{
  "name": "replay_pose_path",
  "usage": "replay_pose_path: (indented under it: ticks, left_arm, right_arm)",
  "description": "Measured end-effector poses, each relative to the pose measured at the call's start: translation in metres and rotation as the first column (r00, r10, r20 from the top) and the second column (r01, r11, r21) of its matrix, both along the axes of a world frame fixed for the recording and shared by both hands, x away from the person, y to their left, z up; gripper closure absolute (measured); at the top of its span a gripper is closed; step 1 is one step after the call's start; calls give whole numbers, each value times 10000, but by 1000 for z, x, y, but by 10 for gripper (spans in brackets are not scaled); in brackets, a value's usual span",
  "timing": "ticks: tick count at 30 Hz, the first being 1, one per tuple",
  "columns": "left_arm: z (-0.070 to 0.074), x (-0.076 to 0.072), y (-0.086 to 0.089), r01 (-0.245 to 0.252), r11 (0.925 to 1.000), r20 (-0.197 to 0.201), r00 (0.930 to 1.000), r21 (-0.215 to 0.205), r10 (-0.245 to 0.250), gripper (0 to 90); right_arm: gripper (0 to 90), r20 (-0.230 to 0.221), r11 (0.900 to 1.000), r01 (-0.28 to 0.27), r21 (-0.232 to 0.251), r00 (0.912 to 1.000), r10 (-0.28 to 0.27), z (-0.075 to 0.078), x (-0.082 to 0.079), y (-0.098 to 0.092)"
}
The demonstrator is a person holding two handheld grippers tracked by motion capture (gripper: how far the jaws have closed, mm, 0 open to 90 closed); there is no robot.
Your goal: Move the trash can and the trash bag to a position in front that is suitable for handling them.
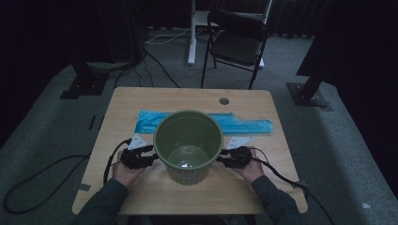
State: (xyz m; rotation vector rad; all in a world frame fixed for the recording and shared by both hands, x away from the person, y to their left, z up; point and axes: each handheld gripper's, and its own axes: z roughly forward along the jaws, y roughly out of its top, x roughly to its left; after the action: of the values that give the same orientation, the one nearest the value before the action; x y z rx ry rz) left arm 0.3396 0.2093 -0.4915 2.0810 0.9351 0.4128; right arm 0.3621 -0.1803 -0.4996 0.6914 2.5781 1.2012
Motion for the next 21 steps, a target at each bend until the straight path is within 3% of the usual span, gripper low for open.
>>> replay_pose_path:
  ticks: [4,12,15,17,21]
  left_arm:
    - [1,-1,2,-79,9998,128,9999,182,77,528]
    - [2,3,16,-653,9977,129,9978,162,651,541]
    - [1,4,20,-656,9978,47,9978,74,655,534]
    - [2,5,20,-662,9978,61,9978,47,662,529]
    - [1,6,21,-694,9976,31,9976,38,694,522]
  right_arm:
    - [657,-47,9998,-193,-1,9998,193,1,1,9]
    - [663,8,9986,-496,-177,9988,496,5,7,27]
    - [654,25,9976,-658,-230,9978,659,6,10,31]
    - [644,114,9983,-536,-236,9985,539,9,14,30]
    - [609,270,9992,353,-181,9990,-348,14,34,12]
